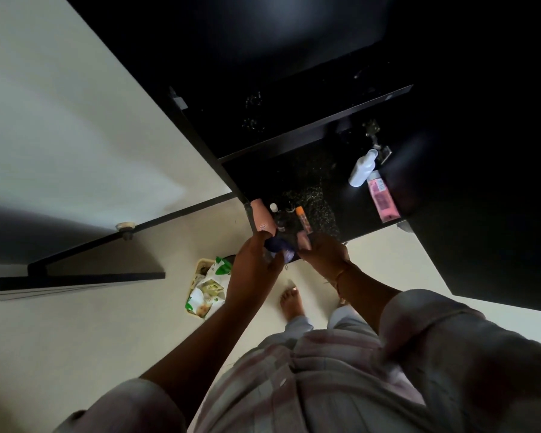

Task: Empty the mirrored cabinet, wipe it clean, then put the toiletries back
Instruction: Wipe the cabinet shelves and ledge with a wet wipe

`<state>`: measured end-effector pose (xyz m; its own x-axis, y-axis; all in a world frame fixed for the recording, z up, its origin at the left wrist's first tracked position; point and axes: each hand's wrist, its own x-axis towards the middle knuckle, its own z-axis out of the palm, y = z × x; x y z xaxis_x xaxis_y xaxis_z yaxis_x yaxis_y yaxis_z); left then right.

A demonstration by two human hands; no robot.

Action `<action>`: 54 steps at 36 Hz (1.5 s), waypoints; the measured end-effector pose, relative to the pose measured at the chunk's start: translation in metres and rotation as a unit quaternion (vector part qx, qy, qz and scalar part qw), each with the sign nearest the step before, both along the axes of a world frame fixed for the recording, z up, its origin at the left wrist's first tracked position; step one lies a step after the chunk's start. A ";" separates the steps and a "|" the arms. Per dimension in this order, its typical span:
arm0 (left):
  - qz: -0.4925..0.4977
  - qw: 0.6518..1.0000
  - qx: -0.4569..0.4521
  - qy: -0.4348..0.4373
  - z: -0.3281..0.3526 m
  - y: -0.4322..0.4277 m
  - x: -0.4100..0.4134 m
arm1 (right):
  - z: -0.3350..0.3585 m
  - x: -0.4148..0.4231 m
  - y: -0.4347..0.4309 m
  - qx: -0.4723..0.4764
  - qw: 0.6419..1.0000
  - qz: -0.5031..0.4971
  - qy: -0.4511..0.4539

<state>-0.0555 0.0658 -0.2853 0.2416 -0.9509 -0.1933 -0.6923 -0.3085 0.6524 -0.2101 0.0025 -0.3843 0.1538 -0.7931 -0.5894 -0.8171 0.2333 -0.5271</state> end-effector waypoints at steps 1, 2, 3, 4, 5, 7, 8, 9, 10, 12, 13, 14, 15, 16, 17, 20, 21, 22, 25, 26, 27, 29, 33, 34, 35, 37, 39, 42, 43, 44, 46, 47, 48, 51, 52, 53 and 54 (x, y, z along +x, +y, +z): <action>-0.005 1.000 -0.005 0.001 0.003 0.000 -0.004 | 0.003 -0.007 0.001 0.007 1.000 -0.005 -0.009; -0.009 1.000 -0.011 0.006 0.005 -0.001 -0.009 | 0.005 -0.015 0.003 0.012 1.000 -0.014 -0.012; -0.012 1.000 -0.017 0.012 0.008 -0.002 -0.014 | 0.006 -0.023 0.004 0.011 0.999 -0.028 -0.010; -0.017 0.999 -0.022 0.019 0.010 -0.004 -0.020 | 0.007 -0.031 0.003 0.002 0.999 -0.049 -0.008; -0.024 0.999 -0.028 0.024 0.012 -0.008 -0.026 | 0.007 -0.039 0.001 -0.004 0.997 -0.076 -0.006; -0.039 0.998 -0.035 0.042 0.012 -0.019 -0.038 | 0.008 -0.053 -0.006 -0.008 0.991 -0.137 0.006; -0.041 0.997 -0.038 0.051 0.010 -0.026 -0.044 | 0.009 -0.060 -0.011 -0.013 0.986 -0.166 0.012; -0.044 0.997 -0.039 0.059 0.007 -0.033 -0.050 | 0.010 -0.066 -0.016 -0.016 0.982 -0.188 0.022; -0.049 0.996 -0.042 0.065 0.004 -0.042 -0.057 | 0.011 -0.072 -0.022 -0.019 0.979 -0.200 0.027; -0.054 0.996 -0.049 0.054 -0.003 -0.061 -0.072 | 0.008 -0.084 -0.033 -0.022 0.975 -0.219 0.037; -0.050 0.996 -0.054 0.047 -0.005 -0.071 -0.079 | 0.008 -0.089 -0.038 -0.023 0.972 -0.231 0.039; -0.045 0.996 -0.057 0.047 -0.009 -0.081 -0.085 | 0.007 -0.094 -0.043 -0.026 0.969 -0.242 0.040; -0.042 0.996 -0.058 0.049 -0.012 -0.091 -0.092 | 0.005 -0.098 -0.047 -0.023 0.967 -0.251 0.044; -0.042 0.996 -0.055 0.051 -0.017 -0.099 -0.097 | 0.003 -0.102 -0.051 -0.023 0.966 -0.255 0.046; -0.045 0.996 -0.051 0.053 -0.021 -0.107 -0.103 | 0.002 -0.105 -0.054 -0.020 0.965 -0.258 0.047; -0.044 0.996 -0.043 0.058 -0.034 -0.127 -0.115 | -0.002 -0.112 -0.063 -0.023 0.963 -0.267 0.039; -0.039 0.997 -0.040 0.057 -0.038 -0.132 -0.118 | -0.005 -0.114 -0.066 -0.021 0.962 -0.269 0.038; -0.034 0.997 -0.034 0.057 -0.043 -0.136 -0.121 | -0.007 -0.116 -0.068 -0.020 0.962 -0.268 0.041; -0.026 0.998 -0.020 0.060 -0.051 -0.146 -0.129 | -0.006 -0.119 -0.075 -0.011 0.969 -0.240 0.059; -0.023 0.998 -0.022 0.059 -0.053 -0.149 -0.131 | -0.007 -0.121 -0.077 -0.006 0.970 -0.234 0.066; -0.022 0.998 -0.023 0.054 -0.054 -0.151 -0.134 | -0.008 -0.121 -0.078 -0.005 0.970 -0.233 0.068; -0.024 0.998 -0.031 0.040 -0.056 -0.154 -0.140 | -0.009 -0.122 -0.080 -0.014 0.968 -0.242 0.065; -0.039 0.997 -0.056 0.042 -0.052 -0.158 -0.149 | -0.010 -0.123 -0.080 -0.016 0.964 -0.258 0.058; -0.045 0.996 -0.061 0.047 -0.051 -0.159 -0.151 | -0.010 -0.123 -0.080 -0.013 0.964 -0.259 0.059; -0.050 0.996 -0.062 0.049 -0.051 -0.159 -0.153 | -0.010 -0.123 -0.081 -0.010 0.964 -0.258 0.060; -0.054 0.995 -0.059 0.053 -0.052 -0.160 -0.156 | -0.011 -0.125 -0.083 -0.001 0.965 -0.255 0.065; -0.060 0.995 -0.057 0.046 -0.053 -0.161 -0.157 | -0.010 -0.127 -0.084 0.013 0.966 -0.248 0.073; -0.070 0.995 -0.055 0.042 -0.053 -0.162 -0.157 | -0.009 -0.129 -0.085 0.019 0.968 -0.243 0.068; -0.069 0.995 -0.053 0.047 -0.052 -0.162 -0.157 | -0.009 -0.130 -0.085 0.018 0.967 -0.246 0.062; -0.067 0.995 -0.053 0.054 -0.052 -0.162 -0.156 | -0.010 -0.131 -0.084 0.014 0.967 -0.247 0.057; -0.068 0.994 -0.049 0.063 -0.052 -0.161 -0.156 | -0.009 -0.131 -0.082 0.005 0.967 -0.248 0.053; -0.069 0.995 -0.047 0.063 -0.051 -0.161 -0.157 | -0.008 -0.130 -0.081 -0.001 0.967 -0.250 0.054; -0.070 0.994 -0.048 0.062 -0.051 -0.161 -0.157 | -0.007 -0.129 -0.079 -0.008 0.966 -0.253 0.052; -0.066 0.994 -0.038 0.072 -0.049 -0.160 -0.158 | -0.003 -0.126 -0.075 -0.024 0.966 -0.252 0.055; -0.064 0.995 -0.035 0.071 -0.048 -0.160 -0.158 | -0.002 -0.125 -0.074 -0.029 0.966 -0.249 0.058; -0.062 0.995 -0.034 0.068 -0.048 -0.160 -0.159 | -0.001 -0.125 -0.073 -0.033 0.967 -0.245 0.059; -0.060 0.996 -0.034 0.063 -0.048 -0.160 -0.159 | 0.000 -0.125 -0.072 -0.037 0.968 -0.241 0.058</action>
<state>-0.2144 -0.0944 -0.3338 0.1042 -0.9834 -0.1488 -0.6328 -0.1810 0.7529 -0.3348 -0.0699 -0.3846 -0.3085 -0.7973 -0.5188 -0.6781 0.5669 -0.4678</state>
